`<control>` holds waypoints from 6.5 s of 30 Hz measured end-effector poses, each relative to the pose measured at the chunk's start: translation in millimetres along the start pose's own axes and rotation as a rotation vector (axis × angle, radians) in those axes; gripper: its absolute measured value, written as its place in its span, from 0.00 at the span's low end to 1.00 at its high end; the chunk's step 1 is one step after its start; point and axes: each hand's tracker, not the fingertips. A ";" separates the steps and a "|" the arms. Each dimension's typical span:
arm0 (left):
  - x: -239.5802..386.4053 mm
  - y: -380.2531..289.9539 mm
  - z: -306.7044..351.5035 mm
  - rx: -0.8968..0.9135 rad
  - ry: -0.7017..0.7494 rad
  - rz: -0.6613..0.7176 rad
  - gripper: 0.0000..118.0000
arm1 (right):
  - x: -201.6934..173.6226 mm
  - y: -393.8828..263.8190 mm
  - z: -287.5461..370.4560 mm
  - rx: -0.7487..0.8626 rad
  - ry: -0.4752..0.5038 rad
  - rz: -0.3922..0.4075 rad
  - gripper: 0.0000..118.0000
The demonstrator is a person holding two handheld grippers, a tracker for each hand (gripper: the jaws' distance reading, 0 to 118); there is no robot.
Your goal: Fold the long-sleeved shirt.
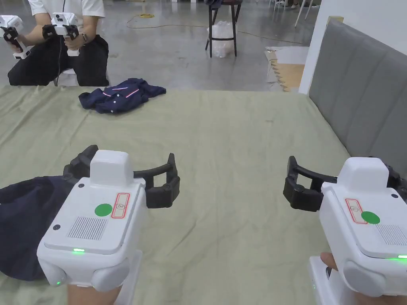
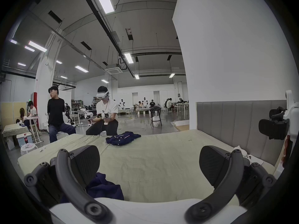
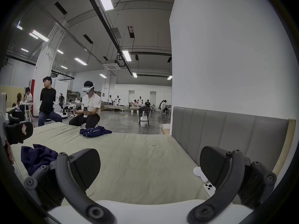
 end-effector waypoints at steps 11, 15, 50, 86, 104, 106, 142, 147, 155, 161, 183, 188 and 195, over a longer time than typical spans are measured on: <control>0.5 0.9 -0.5 0.005 -0.001 -0.001 0.94 | 2.8 -0.4 -0.6 -0.006 0.000 -0.015 1.00; 1.0 0.0 -0.2 0.003 0.002 -0.008 0.94 | 3.7 -0.7 -0.7 -0.007 0.000 -0.020 1.00; 2.7 -0.9 0.7 0.010 0.005 -0.012 0.94 | 5.9 -2.3 -0.4 -0.023 -0.012 -0.031 1.00; -147.1 -7.0 92.3 -0.023 0.440 -0.054 0.06 | -193.8 6.2 -21.6 -0.044 0.476 -0.055 0.00; -275.4 -146.3 -96.5 -0.963 0.363 0.327 0.92 | -273.3 -3.9 -25.6 -0.143 0.659 0.004 0.00; -285.5 -167.0 -113.7 -1.045 0.406 0.282 0.85 | -274.4 -7.8 -29.8 -0.155 0.657 0.013 0.00; 223.6 -128.0 -211.9 -0.926 -0.652 0.316 0.84 | 64.7 -33.3 -17.5 -0.289 -0.116 -0.202 0.00; 153.1 -70.8 -175.6 -0.672 -0.660 0.377 0.93 | 54.8 -34.3 -20.6 -0.295 -0.054 -0.208 0.00; 26.1 -41.2 -36.3 -0.447 -0.257 0.208 0.09 | 18.6 -19.3 -21.3 -0.265 0.021 -0.138 0.00; -20.0 -59.3 -6.0 -0.509 -0.207 0.222 0.03 | -0.1 -15.3 -19.8 -0.264 0.058 -0.128 0.00; 45.3 -168.7 -149.7 -0.927 -0.241 0.221 0.08 | 32.7 -45.6 -130.7 -0.450 0.066 0.031 0.05; 34.0 -156.3 -130.5 -0.894 -0.245 0.255 0.08 | 59.6 -72.6 -289.6 -0.700 0.148 0.181 0.95; 28.8 -142.7 -116.5 -0.885 -0.247 0.308 0.08 | 78.8 -141.1 -407.0 -1.025 0.126 0.344 0.75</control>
